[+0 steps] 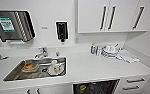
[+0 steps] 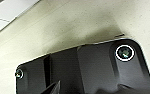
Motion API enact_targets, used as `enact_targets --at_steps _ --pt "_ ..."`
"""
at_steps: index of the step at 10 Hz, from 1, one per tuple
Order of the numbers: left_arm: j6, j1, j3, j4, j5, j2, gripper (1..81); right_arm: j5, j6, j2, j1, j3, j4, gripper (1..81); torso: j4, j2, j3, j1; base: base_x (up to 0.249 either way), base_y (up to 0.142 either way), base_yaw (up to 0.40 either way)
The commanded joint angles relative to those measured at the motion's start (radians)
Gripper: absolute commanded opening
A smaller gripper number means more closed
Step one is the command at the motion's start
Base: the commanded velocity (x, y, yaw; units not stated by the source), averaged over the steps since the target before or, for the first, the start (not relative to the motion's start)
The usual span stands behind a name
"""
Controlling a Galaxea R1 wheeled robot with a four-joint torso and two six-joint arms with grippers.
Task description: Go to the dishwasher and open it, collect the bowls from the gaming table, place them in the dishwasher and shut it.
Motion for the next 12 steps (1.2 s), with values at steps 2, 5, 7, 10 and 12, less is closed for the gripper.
enact_targets --at_steps 2,5,7,10,12 --pt "0.008 -0.03 -0.002 0.004 0.049 -0.009 81.1 -0.082 -0.002 -0.01 0.09 0.019 0.015 81.1 0.0 0.0 -0.051 0.0 0.0 0.0 0.0" --pt "0.008 -0.028 -0.002 0.004 0.063 -0.007 81.1 -0.066 0.008 0.004 0.121 0.019 0.026 81.1 0.0 0.0 -0.045 0.001 0.0 0.0 0.0" --pt "0.008 -0.024 -0.002 0.004 0.073 -0.007 81.1 -0.063 0.01 0.022 0.182 0.018 0.07 81.1 0.0 0.0 -0.044 0.001 0.0 0.0 0.0" --pt "0.008 -0.018 -0.002 0.003 0.078 -0.007 81.1 -0.063 0.01 0.019 0.26 0.012 0.141 81.1 0.0 0.0 -0.044 0.001 0.0 0.0 0.0" --pt "0.008 -0.019 -0.002 0.004 0.087 0.002 81.1 -0.062 0.01 0.018 0.317 0.015 0.171 81.1 0.0 0.0 -0.044 0.001 0.0 0.0 0.0"
